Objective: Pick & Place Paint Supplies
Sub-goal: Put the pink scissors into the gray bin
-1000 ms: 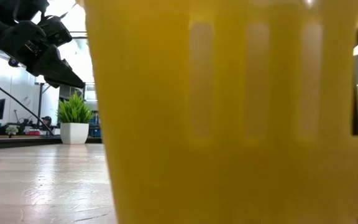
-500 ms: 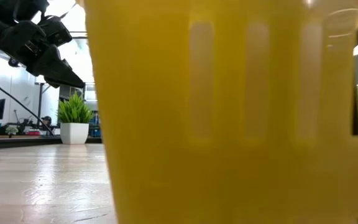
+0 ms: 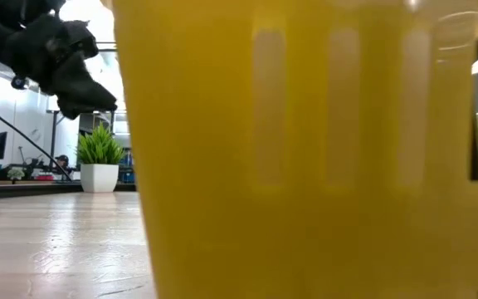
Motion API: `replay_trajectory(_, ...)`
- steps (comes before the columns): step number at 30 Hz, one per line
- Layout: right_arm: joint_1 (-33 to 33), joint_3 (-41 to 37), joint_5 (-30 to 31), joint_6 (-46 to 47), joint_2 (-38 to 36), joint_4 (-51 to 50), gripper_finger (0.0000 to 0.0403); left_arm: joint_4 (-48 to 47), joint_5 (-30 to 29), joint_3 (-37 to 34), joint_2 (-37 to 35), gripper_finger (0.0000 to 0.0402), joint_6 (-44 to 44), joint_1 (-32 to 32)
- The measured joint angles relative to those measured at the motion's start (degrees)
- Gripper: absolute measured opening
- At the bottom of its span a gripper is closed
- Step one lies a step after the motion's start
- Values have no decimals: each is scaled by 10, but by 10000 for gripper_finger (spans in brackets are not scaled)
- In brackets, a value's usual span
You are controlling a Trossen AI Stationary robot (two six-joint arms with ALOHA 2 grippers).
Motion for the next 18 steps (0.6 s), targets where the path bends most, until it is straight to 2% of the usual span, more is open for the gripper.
replay_trajectory(5, 0, 0, 0, 0, 0, 0, 114, 73, -30, 0, 0, 99, -227, 1)
replay_trajectory(8, 0, 0, 0, 0, 0, 0, 114, 103, -52, 0, 0, 99, -203, 1)
replay_trajectory(13, 0, 0, 0, 0, 0, 0, 114, 113, -36, 9, 18, 99, -178, 2)
replay_trajectory(18, 0, 0, 0, 0, 0, 0, 114, 113, -35, 35, 68, 99, -168, 6)
